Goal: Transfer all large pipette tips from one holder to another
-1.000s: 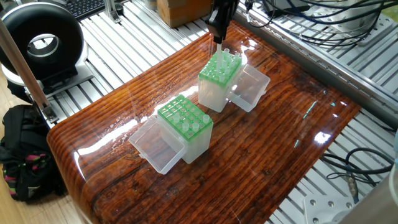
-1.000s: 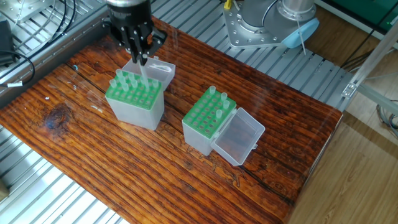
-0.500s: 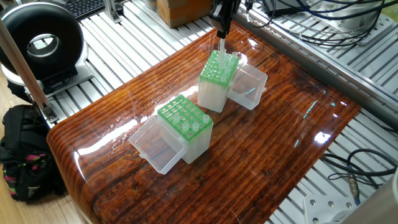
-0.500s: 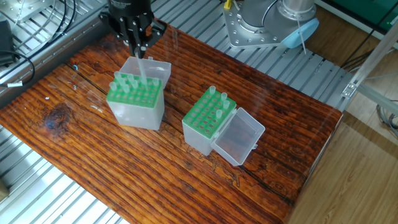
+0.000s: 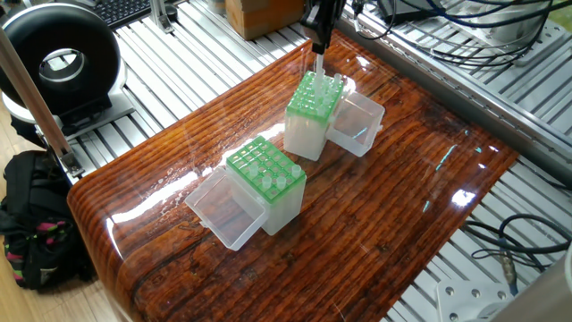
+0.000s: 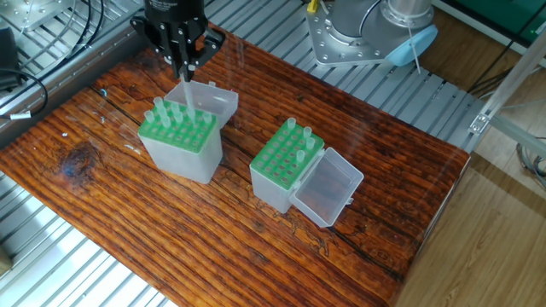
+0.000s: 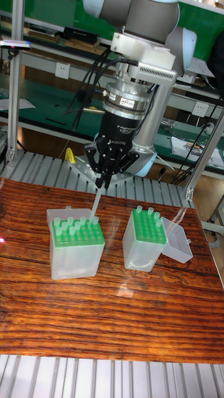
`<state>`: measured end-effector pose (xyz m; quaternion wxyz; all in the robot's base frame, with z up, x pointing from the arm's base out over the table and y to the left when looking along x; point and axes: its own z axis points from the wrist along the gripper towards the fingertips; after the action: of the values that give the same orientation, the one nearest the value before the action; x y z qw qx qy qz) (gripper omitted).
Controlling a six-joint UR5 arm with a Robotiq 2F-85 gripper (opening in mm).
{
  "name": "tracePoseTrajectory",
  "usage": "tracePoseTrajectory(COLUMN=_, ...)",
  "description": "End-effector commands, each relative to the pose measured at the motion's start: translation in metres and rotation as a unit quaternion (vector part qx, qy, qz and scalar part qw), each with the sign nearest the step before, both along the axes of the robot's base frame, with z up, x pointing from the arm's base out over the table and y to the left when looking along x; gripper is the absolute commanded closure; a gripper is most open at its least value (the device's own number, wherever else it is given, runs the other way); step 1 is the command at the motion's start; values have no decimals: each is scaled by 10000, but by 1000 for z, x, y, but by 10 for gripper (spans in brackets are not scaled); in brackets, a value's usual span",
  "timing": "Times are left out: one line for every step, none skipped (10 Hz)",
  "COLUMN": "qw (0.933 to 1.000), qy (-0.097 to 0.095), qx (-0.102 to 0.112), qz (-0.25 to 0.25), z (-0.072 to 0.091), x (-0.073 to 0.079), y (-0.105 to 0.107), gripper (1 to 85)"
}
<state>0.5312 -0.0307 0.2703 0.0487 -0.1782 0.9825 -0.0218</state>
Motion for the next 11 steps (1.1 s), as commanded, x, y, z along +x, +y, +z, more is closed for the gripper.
tracePoseTrajectory(qw=9999, qy=67, qx=64, qz=-40, z=1, x=-4, y=3, gripper=747)
tracePoseTrajectory(qw=9999, qy=104, qx=67, qz=-72, z=1, x=-6, y=3, gripper=747)
tracePoseTrajectory(qw=9999, qy=111, qx=84, qz=-87, z=1, x=-6, y=4, gripper=747)
tracePoseTrajectory(qw=9998, qy=118, qx=102, qz=-118, z=3, x=-7, y=7, gripper=747)
tracePoseTrajectory(qw=9998, qy=103, qx=112, qz=-140, z=6, x=-7, y=13, gripper=747)
tracePoseTrajectory(qw=9998, qy=88, qx=150, qz=-132, z=7, x=-6, y=15, gripper=743)
tracePoseTrajectory(qw=9998, qy=89, qx=155, qz=-101, z=9, x=-6, y=14, gripper=740)
tracePoseTrajectory(qw=9997, qy=112, qx=198, qz=-78, z=11, x=-8, y=14, gripper=733)
tracePoseTrajectory(qw=9997, qy=136, qx=203, qz=-56, z=15, x=-10, y=13, gripper=730)
tracePoseTrajectory(qw=9996, qy=167, qx=211, qz=-56, z=18, x=-13, y=13, gripper=727)
tracePoseTrajectory(qw=9996, qy=182, qx=210, qz=-48, z=19, x=-14, y=11, gripper=727)
